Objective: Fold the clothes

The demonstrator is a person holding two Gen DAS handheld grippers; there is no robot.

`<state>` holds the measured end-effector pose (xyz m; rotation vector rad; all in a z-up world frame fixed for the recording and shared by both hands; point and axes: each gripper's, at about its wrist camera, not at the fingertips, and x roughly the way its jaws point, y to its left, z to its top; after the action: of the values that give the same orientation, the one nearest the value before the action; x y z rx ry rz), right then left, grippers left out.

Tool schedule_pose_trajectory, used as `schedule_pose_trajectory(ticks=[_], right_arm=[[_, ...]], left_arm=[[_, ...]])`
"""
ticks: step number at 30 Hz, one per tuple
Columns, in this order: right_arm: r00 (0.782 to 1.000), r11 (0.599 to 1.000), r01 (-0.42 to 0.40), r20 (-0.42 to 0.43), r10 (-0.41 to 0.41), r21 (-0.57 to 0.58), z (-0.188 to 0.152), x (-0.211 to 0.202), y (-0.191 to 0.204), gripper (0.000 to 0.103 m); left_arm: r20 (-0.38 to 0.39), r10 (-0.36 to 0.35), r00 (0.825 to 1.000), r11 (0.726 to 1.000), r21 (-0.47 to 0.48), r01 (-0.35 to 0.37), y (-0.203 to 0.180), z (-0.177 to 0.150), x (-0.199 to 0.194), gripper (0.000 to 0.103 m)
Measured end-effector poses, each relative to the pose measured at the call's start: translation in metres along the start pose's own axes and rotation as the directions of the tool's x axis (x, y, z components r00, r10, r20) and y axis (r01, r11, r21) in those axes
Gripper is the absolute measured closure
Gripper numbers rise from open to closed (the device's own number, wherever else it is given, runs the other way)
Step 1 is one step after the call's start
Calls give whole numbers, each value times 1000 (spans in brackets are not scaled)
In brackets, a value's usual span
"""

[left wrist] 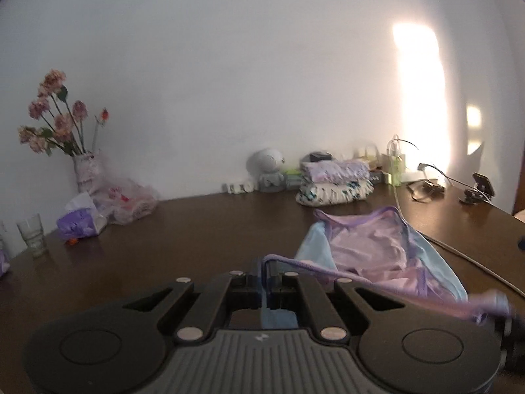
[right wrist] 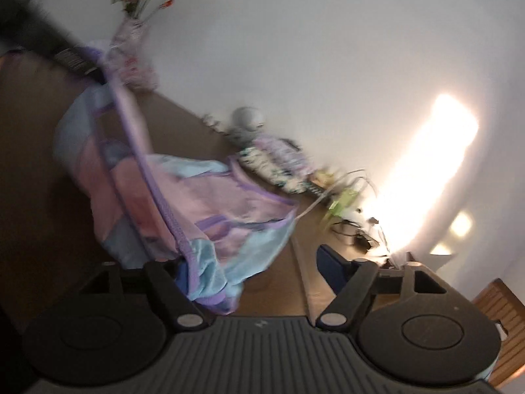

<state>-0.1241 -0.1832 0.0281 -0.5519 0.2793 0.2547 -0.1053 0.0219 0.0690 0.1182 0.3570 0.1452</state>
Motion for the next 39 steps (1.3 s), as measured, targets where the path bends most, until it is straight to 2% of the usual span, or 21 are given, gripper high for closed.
schedule_pose_trajectory(ticks=[4,7,9,10,12,14,17,18,19,24,26,27,28,29,30,32,36,37,39], right_arm=[[1000,1000,-6,-5,6,0,5,-1,-4,47],[998,999,-43,-43,42,-15,1,1,2,65],[995,998,-66,-69,65,-9,-2,2,6,86],[994,997,-77,-81,76,-5,-3,3,7,89],[992,996,-88,-88,89,15,-6,2,7,98],[993,996,-84,-77,85,16,-7,0,7,99],[996,997,-77,-39,77,12,-5,-4,5,99],[997,997,-73,-24,74,9,-4,-6,4,99],[997,997,-74,-18,75,11,-3,-8,3,99],[998,998,-69,-5,69,5,0,-12,3,99],[998,998,-70,1,70,6,2,-14,3,99],[998,998,-70,4,70,4,2,-14,4,99],[997,998,-70,6,70,4,2,-15,4,99],[997,997,-72,7,72,6,2,-15,4,99],[997,997,-73,7,73,8,2,-16,4,99],[997,997,-73,2,73,9,1,-15,4,99],[996,998,-69,-59,69,-1,-7,-8,6,96],[995,997,-74,-68,73,-8,-9,-7,8,96],[993,996,-82,-86,80,-23,-13,-6,12,87]], left_arm=[[-22,30,999,996,89,-27,-7,-18,-8,101],[-79,23,997,994,113,-14,-10,-36,-12,101],[-110,10,994,989,150,6,-16,-47,-16,101],[-112,12,994,981,194,10,-21,-53,-19,100],[-107,21,994,960,281,10,-29,-61,-25,83],[-103,22,994,938,347,16,-35,-66,-31,69],[-91,2,996,926,375,32,-38,-63,-32,59],[-97,-13,995,915,400,51,-41,-62,-30,52],[-103,-28,994,903,424,70,-44,-61,-28,51],[-106,-107,989,802,578,149,-64,-67,-30,47],[-121,-125,985,789,590,173,-66,-69,-29,51],[-131,-132,983,785,591,184,-67,-69,-28,65],[-141,-138,980,782,592,195,-68,-69,-27,75],[-147,-143,979,782,590,203,-68,-68,-26,92],[-143,-145,979,788,582,201,-68,-67,-26,97],[-131,-143,981,807,559,192,-66,-64,-25,99],[-62,-32,998,941,335,51,-41,-46,-22,101],[-53,-12,999,963,267,25,-34,-42,-22,101],[-39,-1,999,990,140,7,-21,-37,-23,102]])
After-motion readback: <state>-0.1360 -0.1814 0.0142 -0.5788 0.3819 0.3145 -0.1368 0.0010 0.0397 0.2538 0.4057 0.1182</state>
